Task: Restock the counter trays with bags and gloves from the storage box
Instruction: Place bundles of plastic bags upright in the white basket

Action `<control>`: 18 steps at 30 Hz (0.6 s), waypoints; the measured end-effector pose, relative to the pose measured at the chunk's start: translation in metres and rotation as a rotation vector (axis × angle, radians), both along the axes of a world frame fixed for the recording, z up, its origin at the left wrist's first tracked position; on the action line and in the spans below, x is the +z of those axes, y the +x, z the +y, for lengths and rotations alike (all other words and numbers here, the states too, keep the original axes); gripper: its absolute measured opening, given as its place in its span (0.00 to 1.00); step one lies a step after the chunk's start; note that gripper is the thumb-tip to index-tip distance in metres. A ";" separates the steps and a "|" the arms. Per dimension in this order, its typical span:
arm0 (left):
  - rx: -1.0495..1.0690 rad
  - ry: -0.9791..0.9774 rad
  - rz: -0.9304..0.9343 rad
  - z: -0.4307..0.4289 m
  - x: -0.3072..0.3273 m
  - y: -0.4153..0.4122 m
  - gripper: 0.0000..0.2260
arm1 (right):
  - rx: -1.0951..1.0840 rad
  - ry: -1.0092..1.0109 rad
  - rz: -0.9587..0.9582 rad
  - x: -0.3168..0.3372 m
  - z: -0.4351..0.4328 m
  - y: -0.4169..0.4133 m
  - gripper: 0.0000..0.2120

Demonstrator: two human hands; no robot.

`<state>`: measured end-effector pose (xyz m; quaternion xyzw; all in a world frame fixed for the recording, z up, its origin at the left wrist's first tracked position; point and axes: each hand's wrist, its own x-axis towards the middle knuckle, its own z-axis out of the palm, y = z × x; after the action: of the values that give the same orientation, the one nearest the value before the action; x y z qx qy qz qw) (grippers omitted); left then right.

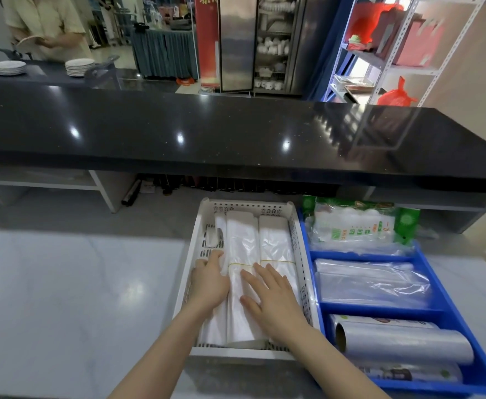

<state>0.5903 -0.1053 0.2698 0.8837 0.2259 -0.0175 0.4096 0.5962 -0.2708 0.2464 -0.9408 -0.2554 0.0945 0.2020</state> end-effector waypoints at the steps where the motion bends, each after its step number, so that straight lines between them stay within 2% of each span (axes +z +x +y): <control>1: -0.018 -0.032 -0.025 -0.001 0.000 -0.001 0.21 | 0.000 -0.009 -0.001 -0.001 0.000 0.000 0.26; 4: -0.049 -0.092 -0.093 0.000 0.001 -0.005 0.24 | 0.004 -0.030 -0.003 -0.001 0.003 0.002 0.26; 8: 0.050 -0.089 -0.162 0.006 0.014 -0.011 0.26 | 0.021 0.000 -0.008 0.001 0.009 0.001 0.26; 11: 0.093 -0.050 -0.261 0.018 0.035 -0.012 0.25 | 0.043 0.008 -0.015 0.002 0.015 0.004 0.26; 15: 0.040 -0.067 -0.374 0.039 0.072 -0.010 0.25 | 0.159 -0.074 -0.024 0.004 0.025 0.005 0.25; 16: 0.027 -0.100 -0.390 0.041 0.080 -0.008 0.24 | 0.157 -0.041 -0.029 0.006 0.027 0.006 0.24; 18: 0.002 -0.163 -0.415 0.042 0.087 -0.006 0.23 | 0.067 0.181 0.001 0.015 0.029 0.010 0.21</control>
<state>0.5846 -0.0634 0.3570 0.8320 0.1353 0.1468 0.5176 0.6066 -0.2415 0.2618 -0.9096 -0.2942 0.0781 0.2828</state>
